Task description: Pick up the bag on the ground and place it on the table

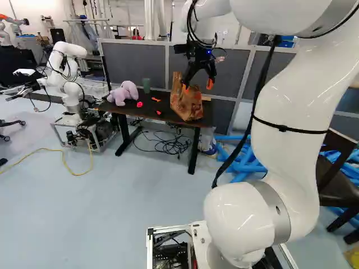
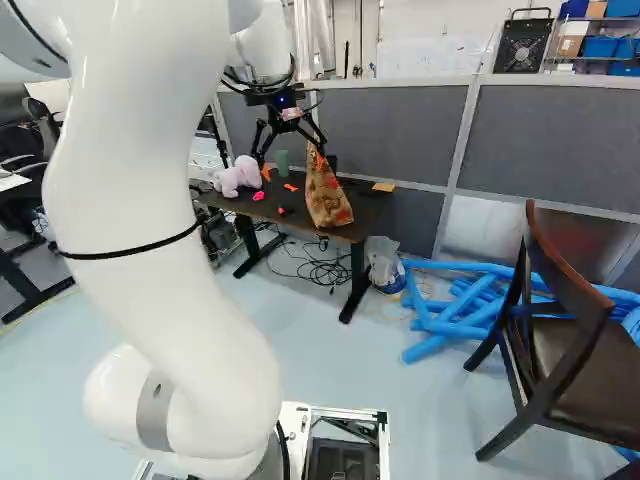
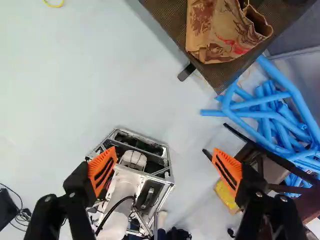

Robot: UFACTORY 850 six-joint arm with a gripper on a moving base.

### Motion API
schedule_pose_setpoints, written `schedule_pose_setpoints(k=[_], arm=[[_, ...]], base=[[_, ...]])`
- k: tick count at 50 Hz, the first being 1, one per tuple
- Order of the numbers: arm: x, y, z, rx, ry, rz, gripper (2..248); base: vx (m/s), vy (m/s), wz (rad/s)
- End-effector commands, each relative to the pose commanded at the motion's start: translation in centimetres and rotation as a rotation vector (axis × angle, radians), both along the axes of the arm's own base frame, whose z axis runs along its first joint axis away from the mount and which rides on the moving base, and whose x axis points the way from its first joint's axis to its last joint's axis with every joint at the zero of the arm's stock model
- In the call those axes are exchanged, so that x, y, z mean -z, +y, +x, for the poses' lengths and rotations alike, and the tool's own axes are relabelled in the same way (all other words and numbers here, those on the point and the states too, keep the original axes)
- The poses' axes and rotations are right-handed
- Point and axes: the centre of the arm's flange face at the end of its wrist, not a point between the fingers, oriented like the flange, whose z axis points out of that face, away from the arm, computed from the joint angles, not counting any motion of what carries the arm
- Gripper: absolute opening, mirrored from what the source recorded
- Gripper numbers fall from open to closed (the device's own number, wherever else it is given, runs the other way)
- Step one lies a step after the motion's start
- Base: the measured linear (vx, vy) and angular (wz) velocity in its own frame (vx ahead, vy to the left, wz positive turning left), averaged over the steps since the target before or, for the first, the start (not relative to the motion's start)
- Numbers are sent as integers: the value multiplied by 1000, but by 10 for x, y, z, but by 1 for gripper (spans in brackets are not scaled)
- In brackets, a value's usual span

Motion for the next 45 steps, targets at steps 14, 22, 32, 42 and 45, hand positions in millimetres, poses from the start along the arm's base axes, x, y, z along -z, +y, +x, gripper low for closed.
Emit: schedule_pose_setpoints(k=[14,22,32,42,45], arm=[[16,0,-4,16,-55,5,247],[27,0,-8,26,-92,9,247],[42,0,-14,42,-145,16,247],[59,0,-21,59,-204,24,247],[64,0,-23,64,-222,27,247]], base=[[0,0,0],[0,0,0],[0,0,0],[0,0,0],[0,0,0]])
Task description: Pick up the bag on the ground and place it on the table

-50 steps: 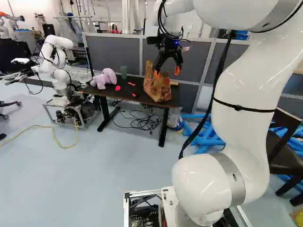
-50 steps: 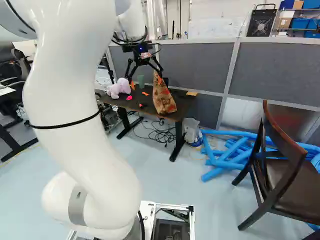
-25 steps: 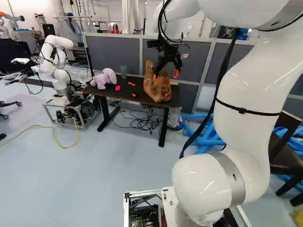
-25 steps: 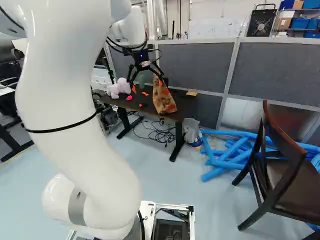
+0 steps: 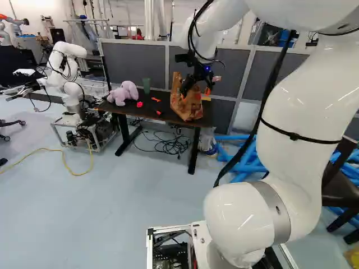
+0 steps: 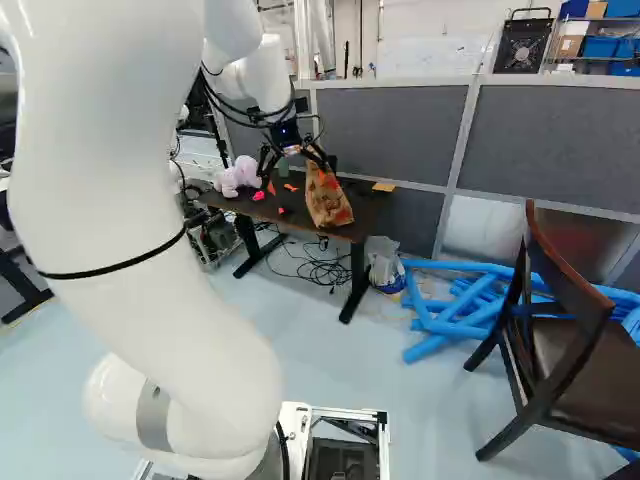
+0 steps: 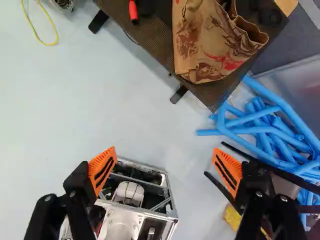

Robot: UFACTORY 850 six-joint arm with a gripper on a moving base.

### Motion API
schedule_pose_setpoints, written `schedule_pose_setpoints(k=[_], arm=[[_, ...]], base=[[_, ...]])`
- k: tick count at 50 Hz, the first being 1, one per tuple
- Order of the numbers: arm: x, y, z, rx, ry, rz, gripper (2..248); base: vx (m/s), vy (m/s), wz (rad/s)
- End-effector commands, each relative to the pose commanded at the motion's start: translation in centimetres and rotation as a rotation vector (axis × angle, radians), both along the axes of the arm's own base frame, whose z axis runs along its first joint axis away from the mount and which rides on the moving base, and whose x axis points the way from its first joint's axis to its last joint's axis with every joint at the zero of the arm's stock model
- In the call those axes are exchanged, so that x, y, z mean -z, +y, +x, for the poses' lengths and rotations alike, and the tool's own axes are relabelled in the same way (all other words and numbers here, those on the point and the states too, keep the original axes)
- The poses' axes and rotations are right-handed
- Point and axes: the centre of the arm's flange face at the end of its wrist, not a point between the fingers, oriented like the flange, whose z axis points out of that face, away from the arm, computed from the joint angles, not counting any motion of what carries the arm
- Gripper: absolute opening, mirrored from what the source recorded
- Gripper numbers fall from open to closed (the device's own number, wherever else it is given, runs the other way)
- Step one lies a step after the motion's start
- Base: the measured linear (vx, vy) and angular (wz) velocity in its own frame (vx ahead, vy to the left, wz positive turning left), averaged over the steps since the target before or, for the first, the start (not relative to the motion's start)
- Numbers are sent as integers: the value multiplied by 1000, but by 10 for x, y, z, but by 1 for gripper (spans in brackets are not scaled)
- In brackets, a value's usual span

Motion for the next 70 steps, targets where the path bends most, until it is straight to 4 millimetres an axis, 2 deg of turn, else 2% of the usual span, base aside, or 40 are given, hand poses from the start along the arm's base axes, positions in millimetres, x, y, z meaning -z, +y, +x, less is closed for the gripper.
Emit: schedule_pose_setpoints(k=[31,70], arm=[[63,0,-38,65,-227,43,247],[140,-1,-112,147,-533,121,247]], base=[[0,0,0],[0,0,0]])
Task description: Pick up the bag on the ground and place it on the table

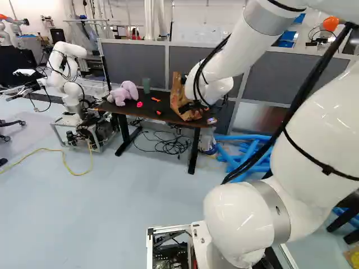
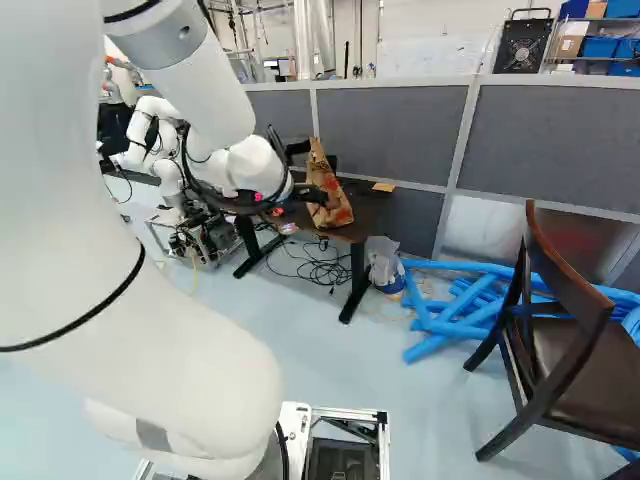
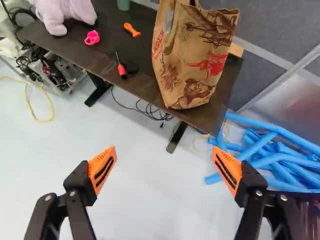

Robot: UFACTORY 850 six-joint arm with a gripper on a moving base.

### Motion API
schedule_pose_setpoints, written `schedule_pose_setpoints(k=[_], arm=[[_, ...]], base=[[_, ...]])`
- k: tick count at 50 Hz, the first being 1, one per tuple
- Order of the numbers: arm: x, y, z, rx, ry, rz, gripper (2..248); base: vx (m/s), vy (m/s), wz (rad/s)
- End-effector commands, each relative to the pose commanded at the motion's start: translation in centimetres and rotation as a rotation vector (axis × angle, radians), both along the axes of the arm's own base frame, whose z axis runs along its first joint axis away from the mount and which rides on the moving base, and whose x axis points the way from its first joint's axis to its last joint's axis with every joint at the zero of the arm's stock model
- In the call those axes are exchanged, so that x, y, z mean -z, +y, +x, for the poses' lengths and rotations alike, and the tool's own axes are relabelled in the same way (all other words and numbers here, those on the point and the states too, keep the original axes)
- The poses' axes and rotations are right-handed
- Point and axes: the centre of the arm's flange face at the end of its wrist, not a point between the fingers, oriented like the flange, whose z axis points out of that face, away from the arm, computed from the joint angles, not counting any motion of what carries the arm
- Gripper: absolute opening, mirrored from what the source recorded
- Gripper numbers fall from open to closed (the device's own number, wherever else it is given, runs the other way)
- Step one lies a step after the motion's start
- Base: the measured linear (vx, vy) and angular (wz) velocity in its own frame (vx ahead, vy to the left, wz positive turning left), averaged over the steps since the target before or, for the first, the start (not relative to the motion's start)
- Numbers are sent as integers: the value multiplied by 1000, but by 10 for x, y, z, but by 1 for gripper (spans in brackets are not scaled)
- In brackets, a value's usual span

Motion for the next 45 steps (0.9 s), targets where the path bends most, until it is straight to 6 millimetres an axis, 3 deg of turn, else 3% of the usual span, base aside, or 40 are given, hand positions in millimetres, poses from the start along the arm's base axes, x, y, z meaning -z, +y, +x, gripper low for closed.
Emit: schedule_pose_setpoints(k=[45], arm=[[55,-1,-81,53,-254,76,247]], base=[[0,0,0]])
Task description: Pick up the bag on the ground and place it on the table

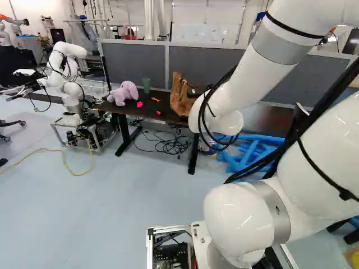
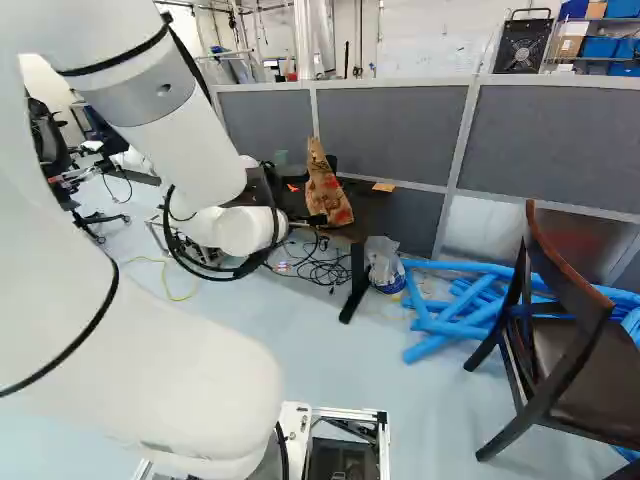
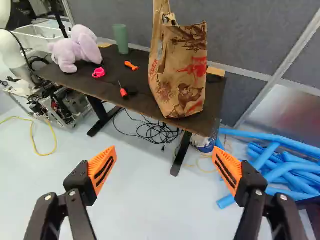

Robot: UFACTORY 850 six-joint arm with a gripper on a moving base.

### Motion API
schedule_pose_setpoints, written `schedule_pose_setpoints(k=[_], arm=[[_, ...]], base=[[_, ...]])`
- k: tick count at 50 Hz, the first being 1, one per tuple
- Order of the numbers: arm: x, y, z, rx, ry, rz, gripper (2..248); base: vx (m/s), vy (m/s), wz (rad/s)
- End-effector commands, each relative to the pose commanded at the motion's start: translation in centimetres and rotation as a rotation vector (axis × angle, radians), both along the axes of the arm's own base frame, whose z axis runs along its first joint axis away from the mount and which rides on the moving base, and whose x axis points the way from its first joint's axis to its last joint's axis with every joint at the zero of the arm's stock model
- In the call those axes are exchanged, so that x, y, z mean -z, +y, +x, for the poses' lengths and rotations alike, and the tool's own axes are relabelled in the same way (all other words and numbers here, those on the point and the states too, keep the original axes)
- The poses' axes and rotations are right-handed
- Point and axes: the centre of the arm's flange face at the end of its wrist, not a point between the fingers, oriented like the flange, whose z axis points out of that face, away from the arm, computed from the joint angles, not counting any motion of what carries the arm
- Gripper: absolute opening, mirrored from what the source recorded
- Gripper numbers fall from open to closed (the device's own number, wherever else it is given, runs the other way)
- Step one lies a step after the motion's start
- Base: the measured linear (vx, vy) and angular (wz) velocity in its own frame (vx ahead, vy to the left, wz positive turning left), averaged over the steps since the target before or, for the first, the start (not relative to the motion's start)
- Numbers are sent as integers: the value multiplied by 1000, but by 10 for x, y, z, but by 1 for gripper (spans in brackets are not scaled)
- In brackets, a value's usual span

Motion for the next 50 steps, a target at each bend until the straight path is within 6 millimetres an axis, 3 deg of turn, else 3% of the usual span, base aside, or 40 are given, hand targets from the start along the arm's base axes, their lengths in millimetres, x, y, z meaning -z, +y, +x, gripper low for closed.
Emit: schedule_pose_setpoints(k=[25,50], arm=[[16,0,-31,14,-85,26,247],[24,-1,-47,21,-130,40,247]], base=[[0,0,0],[0,0,0]])
